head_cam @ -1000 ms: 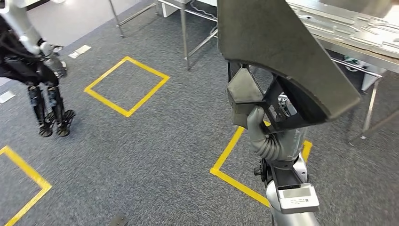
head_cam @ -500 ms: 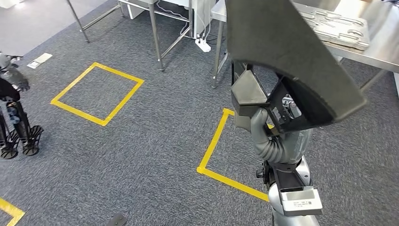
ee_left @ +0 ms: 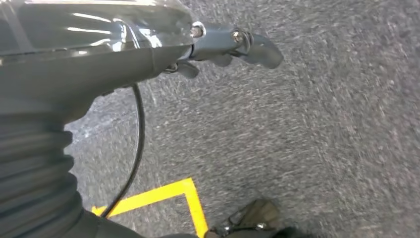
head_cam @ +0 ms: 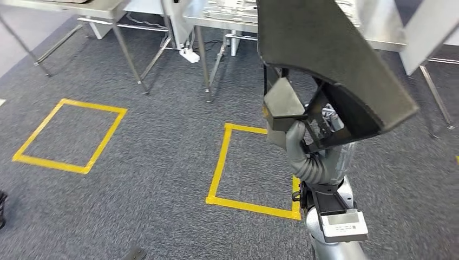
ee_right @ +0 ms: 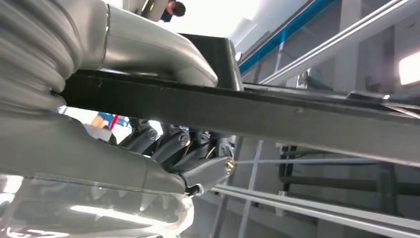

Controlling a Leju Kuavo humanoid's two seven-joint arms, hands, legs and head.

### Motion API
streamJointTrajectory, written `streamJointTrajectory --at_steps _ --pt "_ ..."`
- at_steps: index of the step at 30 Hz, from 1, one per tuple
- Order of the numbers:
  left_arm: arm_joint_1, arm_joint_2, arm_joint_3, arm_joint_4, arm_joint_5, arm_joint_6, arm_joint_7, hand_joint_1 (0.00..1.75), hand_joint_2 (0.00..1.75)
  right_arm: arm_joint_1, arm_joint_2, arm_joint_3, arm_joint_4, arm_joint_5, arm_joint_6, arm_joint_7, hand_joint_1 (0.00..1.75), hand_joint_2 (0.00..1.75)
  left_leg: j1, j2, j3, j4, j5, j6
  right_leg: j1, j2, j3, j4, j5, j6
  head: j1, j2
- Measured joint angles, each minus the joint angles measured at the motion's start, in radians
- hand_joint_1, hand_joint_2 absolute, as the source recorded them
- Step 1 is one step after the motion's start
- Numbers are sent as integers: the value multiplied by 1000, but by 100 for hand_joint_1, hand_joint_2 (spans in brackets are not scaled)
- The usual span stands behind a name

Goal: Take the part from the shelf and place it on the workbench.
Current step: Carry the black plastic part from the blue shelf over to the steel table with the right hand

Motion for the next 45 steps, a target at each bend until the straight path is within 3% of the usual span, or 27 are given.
streamJointTrajectory --at_steps 2,4,6,8,9,11,13,15,16,17,19,21,23,24,26,28,30,31,32,34,36,37,38,39,41,43,45 --pt "0 0 1 0 0 0 0 0 175 2 0 0 0 0 0 0 162 175 2 -9 19 -80 70 1 -1 30 5 1 -2 2 -2 0" --pt "-1 0 2 0 1 0 0 0 175 0 0 0 0 0 0 0 162 175 9 -57 66 -208 132 1 -2 55 6 4 -5 9 -4 0" --pt "0 0 2 0 2 0 0 0 175 -2 0 1 0 0 0 1 162 175 11 -93 87 -261 144 2 -4 77 0 6 -4 19 -5 0" --pt "-1 -2 4 1 3 1 0 0 175 -1 0 1 0 2 0 1 162 175 9 -77 90 -267 145 10 -5 96 -6 1 1 30 -4 0" --pt "-3 -2 5 0 3 2 0 0 175 -1 -1 1 0 2 -1 1 162 175 10 -66 92 -269 146 16 -3 86 -9 4 -2 35 -3 0" --pt "-5 -2 10 0 3 5 -1 0 175 -4 -2 0 0 4 -1 1 162 175 13 -38 97 -274 146 28 3 34 -39 59 -32 41 10 0" --pt "-4 -1 15 0 3 7 -1 0 175 -7 -2 2 0 6 -1 2 162 175 10 -8 99 -274 143 36 1 -15 -103 184 -87 44 23 0" --pt "-3 -1 17 0 3 7 -2 0 175 -5 -3 3 0 6 -1 3 162 175 9 22 101 -274 138 38 -2 -28 -150 268 -105 47 26 0" --pt "-3 -1 18 0 3 7 -2 0 175 -5 -3 4 0 7 -1 3 162 175 9 36 104 -274 135 37 -4 -32 -146 257 -87 47 29 0" --pt "-4 -1 18 0 3 7 -3 0 175 -5 -4 4 0 8 -1 4 162 175 10 49 108 -274 132 36 -4 -39 -121 207 -56 47 31 0" --pt "-5 -1 18 0 3 7 -4 0 175 -8 -4 5 0 10 -1 4 162 175 7 71 119 -274 122 28 1 -78 -49 72 -3 46 40 0" --pt "-7 -1 19 0 3 7 -6 0 175 -12 -4 5 0 12 0 5 162 175 -1 89 127 -276 115 19 9 -104 -12 4 8 43 42 0" --pt "-9 -1 19 0 3 6 -6 0 175 -12 -4 4 0 12 0 5 162 175 -5 108 136 -282 112 11 9 -88 -11 1 4 37 36 0" --pt "-10 -1 19 0 3 6 -6 0 175 -12 -5 4 0 12 0 5 162 175 -4 105 141 -281 107 6 5 -77 -9 -1 4 33 32 0" --pt "-14 -2 18 0 3 6 -7 0 175 -13 -5 4 -1 13 0 5 162 175 0 64 124 -231 73 -1 -4 -58 -2 -5 4 20 22 0" --pt "-12 -2 18 0 3 6 -8 0 175 -14 -5 4 -1 13 0 4 162 175 2 14 61 -102 15 -2 -8 -38 1 -6 2 11 8 0" --pt "-8 -1 19 0 3 6 -6 0 175 -11 -5 4 -1 13 0 4 162 175 2 0 0 1 -8 -2 -8 -12 3 -5 1 9 2 0" --pt "-8 -1 20 0 3 6 -6 0 175 -9 -5 4 -1 13 0 4 162 175 3 -2 -7 1 10 -3 -9 2 5 -5 0 10 1 0" --pt "-8 -1 20 0 3 7 -6 0 175 -8 -5 4 -1 13 0 4 162 175 6 -5 5 -41 45 -4 -11 16 7 -4 -1 11 0 0" --pt "-8 -1 20 0 3 7 -6 0 175 -8 -5 4 -1 13 -1 4 162 175 18 -48 56 -175 116 -9 -13 42 7 2 -5 20 -4 0" --pt "-7 -2 19 2 3 6 -8 0 175 -7 -5 4 -1 13 -3 4 162 175 27 -94 83 -249 137 -11 -14 67 -1 8 -7 34 -5 0" --pt "-6 -2 20 4 3 5 -11 0 175 -4 -5 4 -1 13 -4 4 162 175 26 -101 85 -253 132 -9 -15 79 -5 7 -5 40 -4 0" --pt "-6 -2 20 4 3 5 -15 0 175 -1 -5 4 -1 13 -5 4 162 175 25 -90 85 -253 133 -2 -16 90 -9 4 -2 46 -2 0" --pt "-7 -2 20 4 3 4 -19 0 175 3 -6 3 -1 13 -6 4 162 175 23 -79 87 -255 133 5 -17 83 -11 4 -1 51 -1 0" --pt "-9 -3 22 4 3 4 -26 0 175 5 -6 2 -2 13 -7 4 162 175 22 -51 92 -259 133 21 -11 34 -34 44 -22 55 8 0" --pt "-7 -3 23 4 3 4 -27 0 175 5 -6 2 -2 13 -8 4 162 175 17 -21 95 -260 130 31 -7 -16 -92 158 -75 56 19 0" --pt "-7 -3 25 5 3 5 -28 0 175 9 -7 3 -2 15 -8 4 162 175 13 6 97 -259 126 34 -7 -27 -151 265 -107 57 24 0"
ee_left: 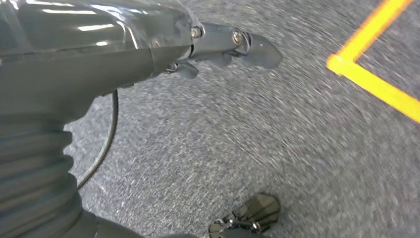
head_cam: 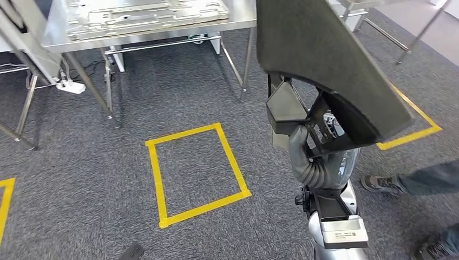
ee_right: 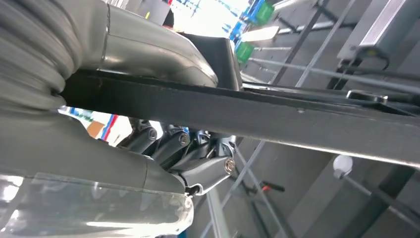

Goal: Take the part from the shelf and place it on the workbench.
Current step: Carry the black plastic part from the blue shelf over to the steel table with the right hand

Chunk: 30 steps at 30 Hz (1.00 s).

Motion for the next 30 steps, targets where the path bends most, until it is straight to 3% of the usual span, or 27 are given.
streamJointTrajectory --at_steps 1,2,4,5,8,10,15,21,25,27,30 --pt "-1 0 0 0 0 1 -1 0 175 1 0 0 0 2 0 -1 162 175 -1 10 2 0 -2 0 0 -2 -7 9 8 -1 2 0" --pt "-2 0 1 0 0 2 -1 0 175 2 0 1 0 6 0 -2 162 175 -2 19 5 0 -5 0 0 -3 8 -22 34 -2 4 0" --pt "-5 0 1 0 -1 3 -2 0 175 2 0 1 0 13 -1 -5 162 175 -2 28 12 -1 -11 -3 2 -9 75 -150 94 -8 7 0" --pt "-7 -1 2 0 -2 4 -3 0 175 1 -1 1 -1 14 -1 -6 162 175 -4 31 14 -1 -14 -6 6 -13 106 -206 110 -12 8 0" --pt "-8 -1 3 0 -3 6 -4 0 175 1 -1 1 -2 16 -2 -6 162 175 -12 33 14 -6 -14 -14 11 -20 137 -261 112 -12 8 0" --pt "-7 -1 3 0 -3 6 -5 0 175 1 -1 1 -3 16 -2 -6 162 175 -13 32 18 -13 -11 -13 7 -20 138 -265 113 -10 0 0" --pt "-7 -1 4 0 -3 7 -6 0 175 3 -3 -1 -3 21 -14 -2 162 175 -13 32 32 -31 -8 -19 9 -20 144 -265 108 -17 -14 0" --pt "-7 -1 6 0 -3 8 -2 0 175 12 -7 -15 -3 21 -20 2 162 175 -13 32 35 -35 -5 -26 9 -20 146 -265 108 -18 -17 0" --pt "-6 -2 7 0 -4 12 4 0 175 18 -7 -16 -4 21 -19 6 162 175 -14 30 59 -70 0 -1 1 -20 155 -263 135 -6 -22 0" --pt "-7 -4 7 0 -5 14 5 0 175 17 -8 -17 -6 20 -18 8 162 175 -4 29 84 -92 8 1 1 -18 136 -227 115 0 -22 0" --pt "-7 -4 10 0 -7 14 7 0 175 22 -9 -19 -6 17 -17 11 162 175 9 29 99 -98 4 -6 -10 -15 46 -77 46 14 -15 0"
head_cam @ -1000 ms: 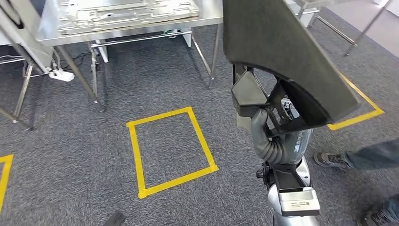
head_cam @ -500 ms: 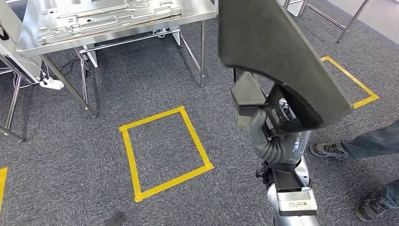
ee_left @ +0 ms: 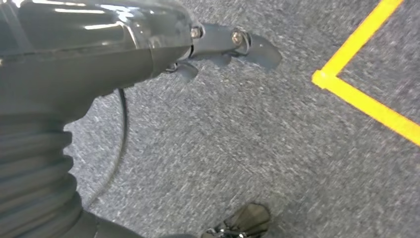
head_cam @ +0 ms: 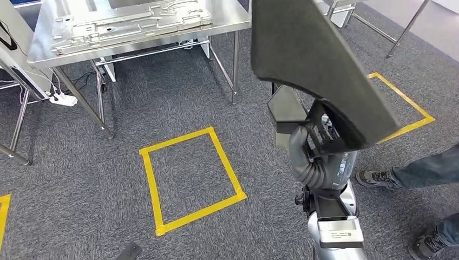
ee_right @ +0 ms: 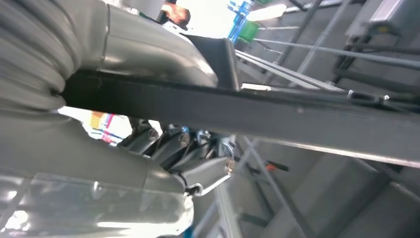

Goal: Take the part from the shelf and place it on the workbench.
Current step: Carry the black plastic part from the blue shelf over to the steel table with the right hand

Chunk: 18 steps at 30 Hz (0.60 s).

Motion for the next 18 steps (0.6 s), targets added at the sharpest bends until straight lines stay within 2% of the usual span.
streamJointTrajectory --at_steps 1,2,4,5,6,7,8,9,10,11,12,13,14,15,16,17,18 --pt "1 0 1 0 -1 0 0 0 175 3 -1 -1 0 -2 0 2 162 175 5 0 4 0 -4 -6 -6 0 -21 28 -3 6 2 0" --pt "2 0 1 0 -1 0 1 0 175 5 -1 -3 0 -3 1 3 162 175 13 -1 10 1 -9 -15 -13 0 -24 21 12 13 3 0" --pt "3 0 2 0 -2 0 1 0 175 7 -2 -5 0 -5 2 4 162 175 32 -1 30 3 -26 -38 -29 -5 24 -91 83 34 8 0" --pt "3 1 3 0 -2 0 1 0 175 7 -2 -6 1 -5 3 4 162 175 38 -1 40 6 -36 -52 -32 -8 51 -151 102 44 14 0" --pt "2 2 3 0 -2 1 1 0 175 7 -3 -6 1 -5 3 4 162 175 40 1 46 6 -45 -64 -33 -11 70 -189 106 43 21 0" --pt "2 3 4 0 -2 1 1 0 175 8 -4 -6 1 -6 3 4 162 175 39 3 50 5 -52 -74 -31 -12 77 -201 98 35 23 0" --pt "2 4 4 0 -2 1 1 0 175 10 -4 -7 0 -6 4 5 162 175 37 4 53 2 -54 -83 -27 -11 75 -197 83 20 23 0" --pt "2 3 4 0 -3 1 0 0 175 11 -5 -8 -1 -7 4 5 162 175 37 6 56 -1 -52 -90 -25 -8 78 -191 78 2 17 0" --pt "1 2 4 0 -3 1 0 0 175 13 -5 -9 -2 -7 4 5 162 175 40 3 53 12 -44 -93 -25 -3 83 -189 74 -9 9 0" --pt "-1 1 4 0 -3 1 0 0 175 12 -5 -10 -3 -7 4 5 162 175 41 -2 36 47 -33 -93 -23 0 91 -189 67 -19 2 0" --pt "-2 0 5 0 -3 2 0 0 175 11 -4 -10 -3 -7 4 4 162 175 39 -9 2 106 -27 -90 -21 3 103 -190 60 -27 -4 0" --pt "-2 0 5 0 -3 2 0 0 175 11 -4 -10 -4 -7 4 4 162 175 33 -16 -48 182 -34 -85 -20 4 114 -192 51 -34 -10 0" --pt "0 0 5 0 -3 2 0 0 175 12 -4 -10 -4 -7 4 3 162 175 24 -22 -103 258 -58 -79 -16 6 125 -193 41 -40 -14 0" --pt "2 0 5 0 -3 2 1 0 175 13 -3 -10 -4 -7 4 3 162 175 14 -26 -153 316 -96 -74 -12 10 139 -193 29 -45 -17 0" --pt "5 -1 5 0 -3 1 1 0 175 14 -3 -9 -4 -7 4 4 162 175 4 -29 -191 347 -132 -68 -7 14 155 -193 16 -49 -20 0" --pt "6 -1 5 0 -3 1 1 0 175 14 -3 -9 -4 -7 4 4 162 175 -5 -32 -214 348 -157 -60 -1 18 172 -193 4 -52 -21 0" --pt "6 -1 6 0 -3 1 1 0 175 14 -3 -9 -4 -7 4 4 162 175 -13 -34 -224 317 -156 -49 4 21 192 -193 -10 -54 -22 0"
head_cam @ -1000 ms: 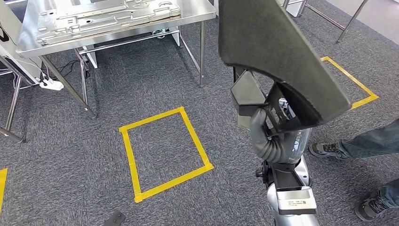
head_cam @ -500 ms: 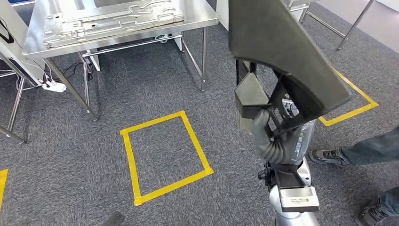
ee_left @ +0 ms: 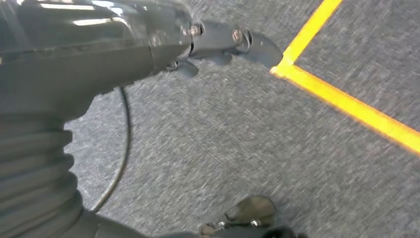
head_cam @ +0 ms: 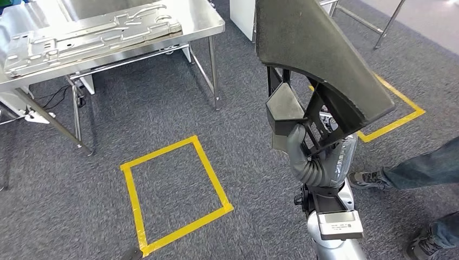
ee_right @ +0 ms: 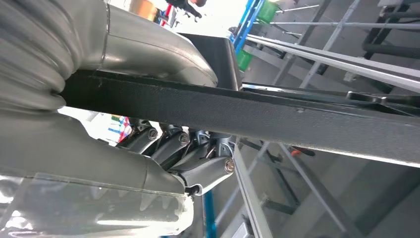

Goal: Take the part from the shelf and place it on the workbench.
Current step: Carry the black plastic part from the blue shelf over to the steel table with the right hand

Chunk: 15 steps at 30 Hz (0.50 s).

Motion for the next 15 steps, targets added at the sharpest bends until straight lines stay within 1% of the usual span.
streamJointTrajectory --at_steps 1,3,4,5,6,7,8,9,10,11,12,13,14,15 --pt "0 0 0 0 0 0 0 0 175 0 0 0 0 0 0 0 162 175 -7 -2 0 -52 31 12 4 2 18 0 -14 -2 -1 0" --pt "2 0 0 1 0 0 0 0 175 -1 0 0 0 0 0 0 162 175 -20 -10 9 -159 158 36 11 8 45 0 -41 -1 -2 0" --pt "3 0 0 2 0 0 0 0 175 -1 1 0 0 0 0 0 162 175 -24 -13 13 -190 208 44 13 11 53 -1 -53 2 -2 0" --pt "4 0 0 2 0 -1 1 0 175 -2 1 0 0 0 0 0 162 175 -27 -15 16 -204 237 51 14 15 59 -1 -62 6 -1 0" --pt "3 0 0 2 0 -1 1 0 175 -2 2 0 -1 0 0 0 162 175 -30 -15 20 -207 235 55 15 17 66 0 -66 11 0 0" --pt "1 -1 0 2 0 -1 1 0 175 -3 2 0 -2 0 0 0 162 175 -29 -15 27 -209 231 60 14 16 64 10 -63 15 1 0" --pt "-2 0 1 1 0 -1 0 0 175 -4 2 0 -2 0 0 0 162 175 -28 -15 34 -212 225 66 14 12 52 37 -53 20 2 0" --pt "-4 0 2 1 0 0 0 0 175 -4 2 0 -3 0 0 0 162 175 -27 -15 44 -214 219 72 14 6 25 81 -45 24 4 0" --pt "-5 0 2 1 0 0 0 0 175 -4 2 -1 -3 0 0 0 162 175 -25 -15 55 -216 211 76 14 0 -15 140 -44 27 6 0" --pt "-5 0 3 0 0 0 0 0 175 -4 2 -1 -3 0 0 -1 162 175 -24 -14 66 -218 201 79 14 -5 -62 202 -57 29 9 0" --pt "-4 0 4 1 0 0 0 0 175 -3 2 -1 -3 0 0 0 162 175 -24 -14 78 -219 190 81 14 -7 -109 253 -85 30 12 0" --pt "-3 0 4 1 0 0 0 0 175 -2 2 -1 -3 0 0 0 162 175 -24 -14 92 -219 178 82 14 -7 -148 283 -118 30 13 0" --pt "-2 0 4 1 0 0 0 0 175 -2 2 -1 -3 -1 0 0 162 175 -24 -15 108 -219 165 82 15 -8 -174 288 -141 29 15 0" --pt "-2 0 4 1 0 0 0 0 175 -2 2 -1 -3 -1 0 0 162 175 -24 -15 126 -219 151 82 16 -8 -186 266 -144 27 17 0"
